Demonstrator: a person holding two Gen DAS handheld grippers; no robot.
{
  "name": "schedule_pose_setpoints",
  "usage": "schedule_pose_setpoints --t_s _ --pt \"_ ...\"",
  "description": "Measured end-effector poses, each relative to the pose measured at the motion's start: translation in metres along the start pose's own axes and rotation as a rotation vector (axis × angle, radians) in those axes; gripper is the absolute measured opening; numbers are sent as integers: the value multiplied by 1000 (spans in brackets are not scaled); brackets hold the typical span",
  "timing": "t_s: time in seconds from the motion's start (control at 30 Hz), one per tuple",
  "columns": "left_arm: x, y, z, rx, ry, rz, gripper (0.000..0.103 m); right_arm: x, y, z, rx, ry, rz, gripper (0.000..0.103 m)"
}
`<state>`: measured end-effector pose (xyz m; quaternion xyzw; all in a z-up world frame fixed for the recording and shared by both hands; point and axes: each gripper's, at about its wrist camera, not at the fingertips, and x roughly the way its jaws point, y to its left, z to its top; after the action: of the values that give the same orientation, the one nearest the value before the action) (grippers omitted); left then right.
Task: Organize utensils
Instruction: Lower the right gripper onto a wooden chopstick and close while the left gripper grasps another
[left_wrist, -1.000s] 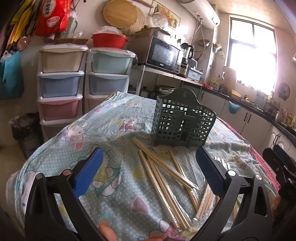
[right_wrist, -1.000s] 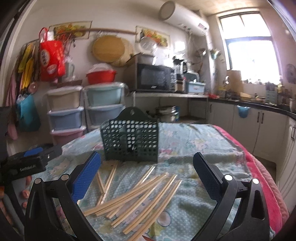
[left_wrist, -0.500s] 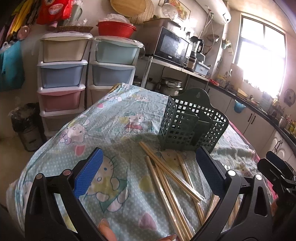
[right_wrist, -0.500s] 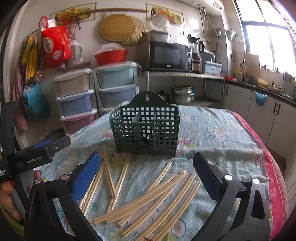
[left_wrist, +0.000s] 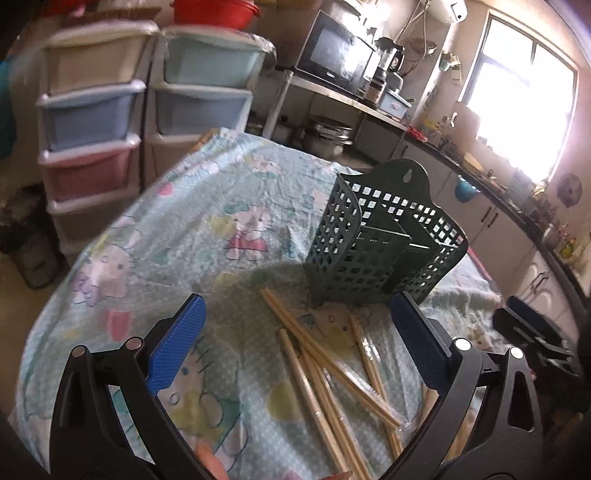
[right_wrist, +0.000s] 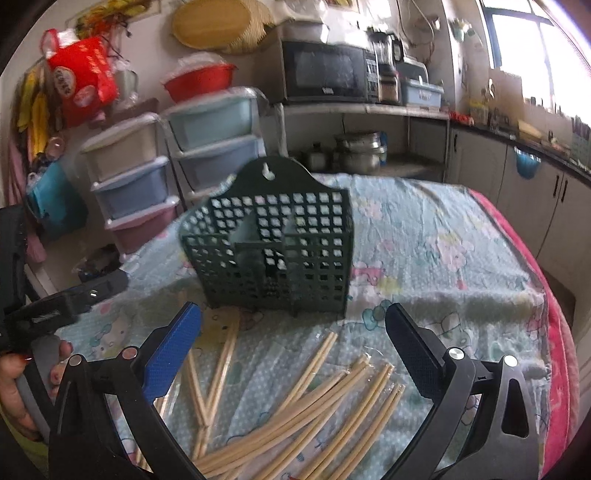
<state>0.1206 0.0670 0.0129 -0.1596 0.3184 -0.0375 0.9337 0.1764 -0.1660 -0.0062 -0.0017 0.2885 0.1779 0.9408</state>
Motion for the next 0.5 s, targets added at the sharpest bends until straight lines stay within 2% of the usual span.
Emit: schedule_pose_setpoints --t_s 0.17,0.33,0.37,0.4,0.5 --pt "22 1 4 6 60 -12 91 30 -14 2 38 93 -14 97" --pt "47 8 2 -21 165 -34 75 52 -19 -2 49 155 -17 96" --pt "53 9 1 -28 186 -34 70 57 -18 -3 44 168 -15 94" --pt "56 10 0 -28 200 -35 67 60 -18 -4 40 178 -15 89" --pt "68 14 -2 -43 245 -45 60 72 -19 -7 37 220 -9 83"
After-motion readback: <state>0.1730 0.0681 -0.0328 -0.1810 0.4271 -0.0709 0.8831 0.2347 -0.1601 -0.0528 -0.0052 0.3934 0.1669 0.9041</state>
